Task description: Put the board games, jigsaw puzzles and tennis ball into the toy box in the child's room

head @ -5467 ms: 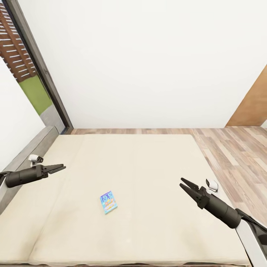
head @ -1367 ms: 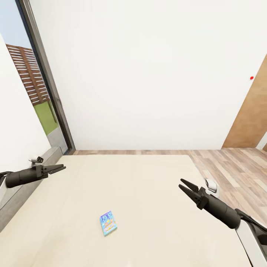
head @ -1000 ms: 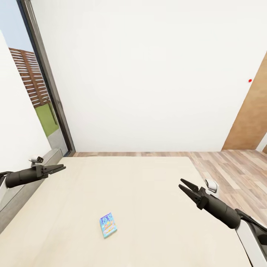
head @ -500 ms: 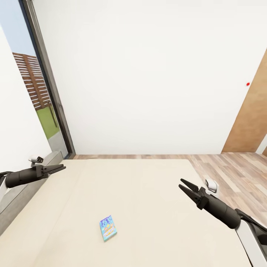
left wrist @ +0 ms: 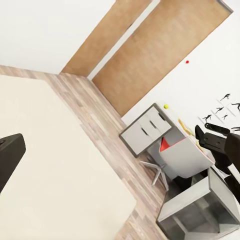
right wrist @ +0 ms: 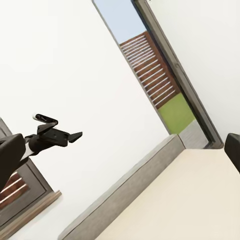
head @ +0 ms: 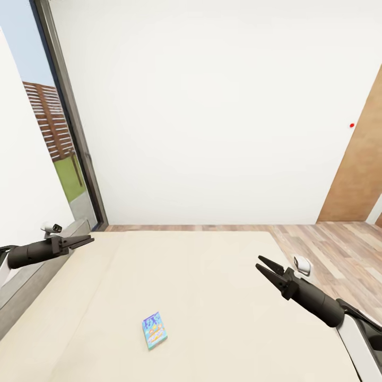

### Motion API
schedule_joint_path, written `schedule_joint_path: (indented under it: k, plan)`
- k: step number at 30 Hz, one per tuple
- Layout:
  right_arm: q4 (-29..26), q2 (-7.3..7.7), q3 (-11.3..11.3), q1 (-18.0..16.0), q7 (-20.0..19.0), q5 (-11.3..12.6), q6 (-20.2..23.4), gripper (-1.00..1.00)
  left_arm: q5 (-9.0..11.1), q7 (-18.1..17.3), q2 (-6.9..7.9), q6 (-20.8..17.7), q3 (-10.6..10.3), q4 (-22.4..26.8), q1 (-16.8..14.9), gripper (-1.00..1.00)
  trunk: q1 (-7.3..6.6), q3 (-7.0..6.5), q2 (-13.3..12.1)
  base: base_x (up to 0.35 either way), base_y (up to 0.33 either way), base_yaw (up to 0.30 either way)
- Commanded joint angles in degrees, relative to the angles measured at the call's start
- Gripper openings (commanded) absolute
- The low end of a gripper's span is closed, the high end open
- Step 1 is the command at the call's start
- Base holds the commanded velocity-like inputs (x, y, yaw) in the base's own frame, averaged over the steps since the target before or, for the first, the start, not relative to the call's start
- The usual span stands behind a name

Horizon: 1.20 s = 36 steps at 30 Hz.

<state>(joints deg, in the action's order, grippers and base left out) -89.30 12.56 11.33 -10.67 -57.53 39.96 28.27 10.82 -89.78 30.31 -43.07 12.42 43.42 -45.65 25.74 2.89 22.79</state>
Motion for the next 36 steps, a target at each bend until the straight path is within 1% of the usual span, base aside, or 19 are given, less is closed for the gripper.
schedule_joint_path:
  k: [1,36]
  plan:
    - [0.00,0.01,0.01,-0.05,-0.03,0.38,0.47,1.00,-0.03,-0.22,0.01,-0.61,-0.02,0.00,-0.05,1.00,0.04,0.04,0.13,0.000,0.000,0.000]
    - [0.34,-0.06,0.01,-0.05,-0.03,0.31,0.46,1.00,-0.01,-0.22,0.01,-0.60,-0.01,0.00,-0.05,1.00,0.04,-3.23,0.13,0.000,0.000,0.000]
